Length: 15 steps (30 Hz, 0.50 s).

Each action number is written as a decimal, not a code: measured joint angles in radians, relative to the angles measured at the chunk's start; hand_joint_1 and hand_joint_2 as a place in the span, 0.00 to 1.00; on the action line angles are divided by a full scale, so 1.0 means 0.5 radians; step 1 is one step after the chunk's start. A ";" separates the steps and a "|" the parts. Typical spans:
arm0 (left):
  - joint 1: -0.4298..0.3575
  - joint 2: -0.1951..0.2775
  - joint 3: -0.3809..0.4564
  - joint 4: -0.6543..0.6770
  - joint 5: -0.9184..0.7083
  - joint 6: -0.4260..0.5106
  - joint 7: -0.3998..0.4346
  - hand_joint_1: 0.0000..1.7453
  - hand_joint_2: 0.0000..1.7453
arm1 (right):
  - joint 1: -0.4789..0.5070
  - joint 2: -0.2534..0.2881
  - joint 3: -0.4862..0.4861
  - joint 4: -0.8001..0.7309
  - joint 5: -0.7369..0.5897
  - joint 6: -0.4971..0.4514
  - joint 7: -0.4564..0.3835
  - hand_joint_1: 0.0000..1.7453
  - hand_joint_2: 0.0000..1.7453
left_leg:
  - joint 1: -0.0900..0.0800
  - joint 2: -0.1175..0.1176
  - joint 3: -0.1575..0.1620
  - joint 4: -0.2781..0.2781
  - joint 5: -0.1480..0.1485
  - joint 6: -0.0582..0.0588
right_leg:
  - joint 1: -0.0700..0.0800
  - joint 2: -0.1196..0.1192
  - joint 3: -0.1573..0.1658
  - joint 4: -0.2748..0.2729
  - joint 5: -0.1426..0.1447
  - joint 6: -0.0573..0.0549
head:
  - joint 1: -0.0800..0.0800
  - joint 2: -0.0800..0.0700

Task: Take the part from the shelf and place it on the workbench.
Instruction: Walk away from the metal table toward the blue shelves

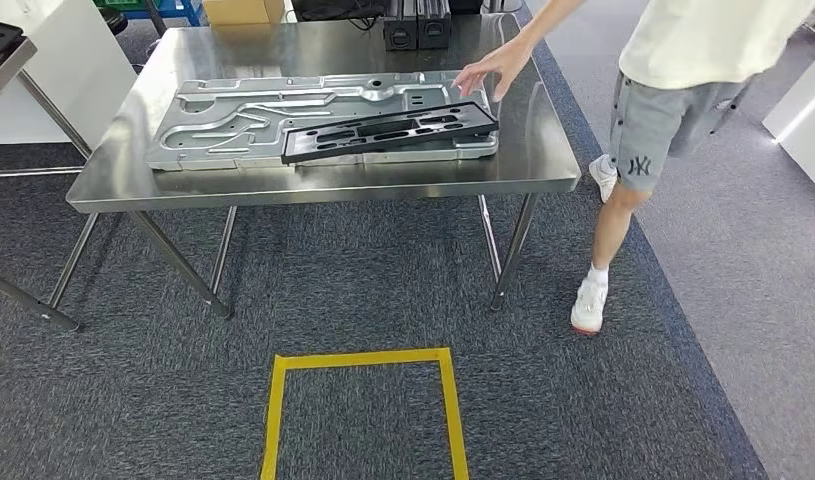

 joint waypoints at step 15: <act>-0.011 0.031 0.000 -0.002 -0.027 0.036 -0.016 0.00 0.00 | -0.002 0.022 -0.030 0.024 0.013 0.033 -0.004 0.00 0.00 | -0.030 0.018 0.367 -0.694 0.262 0.130 | -0.018 0.018 -0.299 0.587 -0.269 0.113 | 0.001 -0.001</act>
